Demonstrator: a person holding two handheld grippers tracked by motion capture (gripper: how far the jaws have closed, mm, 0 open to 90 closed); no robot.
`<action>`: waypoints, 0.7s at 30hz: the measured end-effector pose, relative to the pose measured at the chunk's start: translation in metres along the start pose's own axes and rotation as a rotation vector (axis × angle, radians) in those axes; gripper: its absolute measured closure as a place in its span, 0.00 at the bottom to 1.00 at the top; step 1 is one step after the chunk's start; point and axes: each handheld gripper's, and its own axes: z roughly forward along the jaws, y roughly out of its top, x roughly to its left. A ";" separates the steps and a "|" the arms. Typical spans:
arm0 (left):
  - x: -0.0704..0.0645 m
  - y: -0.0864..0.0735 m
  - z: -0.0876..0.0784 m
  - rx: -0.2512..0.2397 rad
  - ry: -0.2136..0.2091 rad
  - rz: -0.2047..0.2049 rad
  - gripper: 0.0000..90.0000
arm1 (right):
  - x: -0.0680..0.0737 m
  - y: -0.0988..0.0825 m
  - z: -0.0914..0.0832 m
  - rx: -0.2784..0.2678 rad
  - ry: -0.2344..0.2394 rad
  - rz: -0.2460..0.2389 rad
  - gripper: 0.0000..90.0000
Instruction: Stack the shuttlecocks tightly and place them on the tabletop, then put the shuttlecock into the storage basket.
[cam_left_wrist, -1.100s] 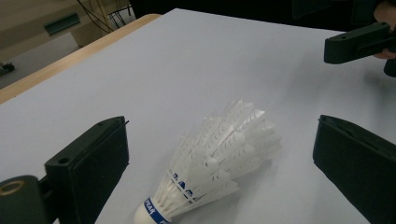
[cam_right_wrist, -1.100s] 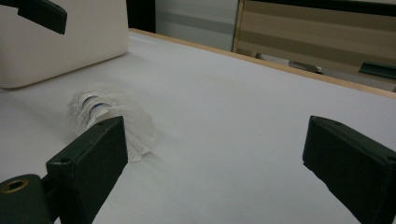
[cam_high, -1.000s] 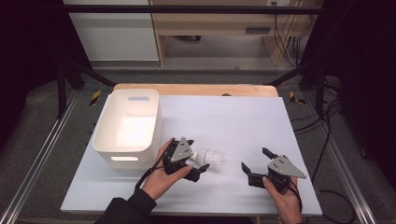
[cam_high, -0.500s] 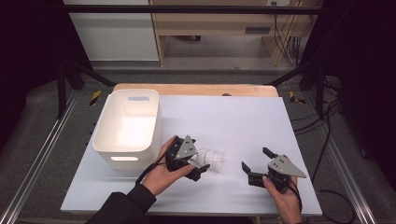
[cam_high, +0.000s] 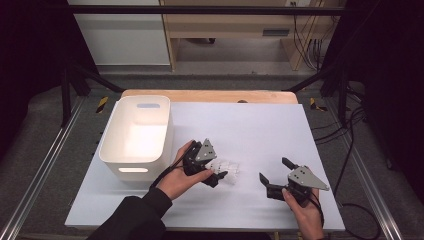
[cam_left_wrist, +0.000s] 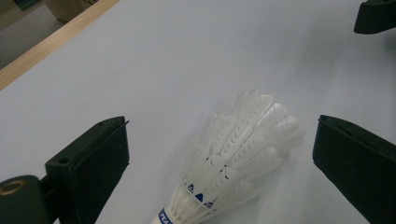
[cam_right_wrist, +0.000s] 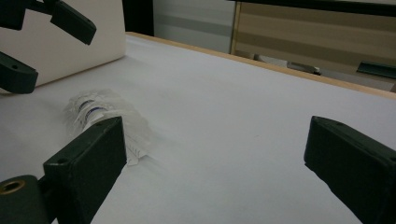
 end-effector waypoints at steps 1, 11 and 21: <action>0.000 0.000 0.001 0.001 -0.003 -0.005 0.04 | 0.000 0.000 0.000 0.000 0.000 0.000 0.06; -0.003 -0.001 0.008 0.020 -0.020 0.024 0.04 | -0.002 0.000 -0.001 -0.005 -0.006 0.009 0.06; -0.003 -0.010 0.010 0.006 -0.024 0.025 0.04 | -0.003 0.001 -0.002 -0.010 -0.008 0.011 0.06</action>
